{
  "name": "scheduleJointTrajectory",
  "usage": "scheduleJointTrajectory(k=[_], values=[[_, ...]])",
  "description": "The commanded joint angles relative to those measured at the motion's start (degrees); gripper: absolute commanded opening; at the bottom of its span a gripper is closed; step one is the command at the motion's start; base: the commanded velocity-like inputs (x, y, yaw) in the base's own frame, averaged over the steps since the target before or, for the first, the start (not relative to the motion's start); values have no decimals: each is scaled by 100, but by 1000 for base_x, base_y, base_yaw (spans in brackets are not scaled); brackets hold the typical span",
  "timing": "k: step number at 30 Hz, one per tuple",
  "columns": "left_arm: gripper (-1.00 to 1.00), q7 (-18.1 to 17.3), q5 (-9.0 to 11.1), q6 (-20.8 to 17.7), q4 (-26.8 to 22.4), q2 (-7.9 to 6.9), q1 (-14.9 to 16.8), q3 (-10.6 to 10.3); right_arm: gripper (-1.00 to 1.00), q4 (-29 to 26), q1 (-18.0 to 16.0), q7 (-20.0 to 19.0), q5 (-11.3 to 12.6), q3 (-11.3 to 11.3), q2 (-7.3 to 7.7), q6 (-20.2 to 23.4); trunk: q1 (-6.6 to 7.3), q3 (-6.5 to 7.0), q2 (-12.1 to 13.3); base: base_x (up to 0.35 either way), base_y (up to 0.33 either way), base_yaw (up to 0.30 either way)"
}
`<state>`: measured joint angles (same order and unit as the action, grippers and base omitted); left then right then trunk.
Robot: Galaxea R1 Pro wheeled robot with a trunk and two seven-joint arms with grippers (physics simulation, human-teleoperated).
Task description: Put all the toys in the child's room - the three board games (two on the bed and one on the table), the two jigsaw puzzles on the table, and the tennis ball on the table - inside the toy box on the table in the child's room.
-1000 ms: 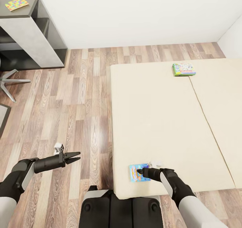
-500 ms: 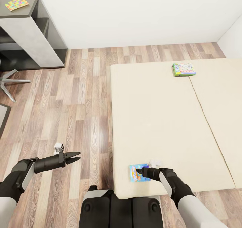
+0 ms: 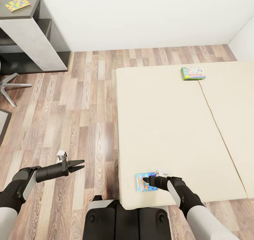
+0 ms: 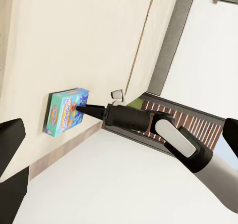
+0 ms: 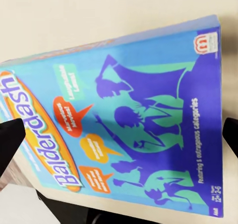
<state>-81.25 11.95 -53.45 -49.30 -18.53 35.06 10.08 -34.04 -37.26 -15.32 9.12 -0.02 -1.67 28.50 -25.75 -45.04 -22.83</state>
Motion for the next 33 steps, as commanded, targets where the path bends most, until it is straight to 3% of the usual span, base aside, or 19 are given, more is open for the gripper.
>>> scheduleJointTrajectory(k=[1, 33], values=[[100, -14, 9, -60, -1, -1, 1, 0, 100, -9, 0, 9, 47, -2, 0, 37, -3, -6, -8, 0, 5, 0], [100, -14, 9, -60, -1, -1, 1, 2, 100, -6, -9, 11, 55, -7, 0, 52, -3, -6, -8, 0, 32, 0]])
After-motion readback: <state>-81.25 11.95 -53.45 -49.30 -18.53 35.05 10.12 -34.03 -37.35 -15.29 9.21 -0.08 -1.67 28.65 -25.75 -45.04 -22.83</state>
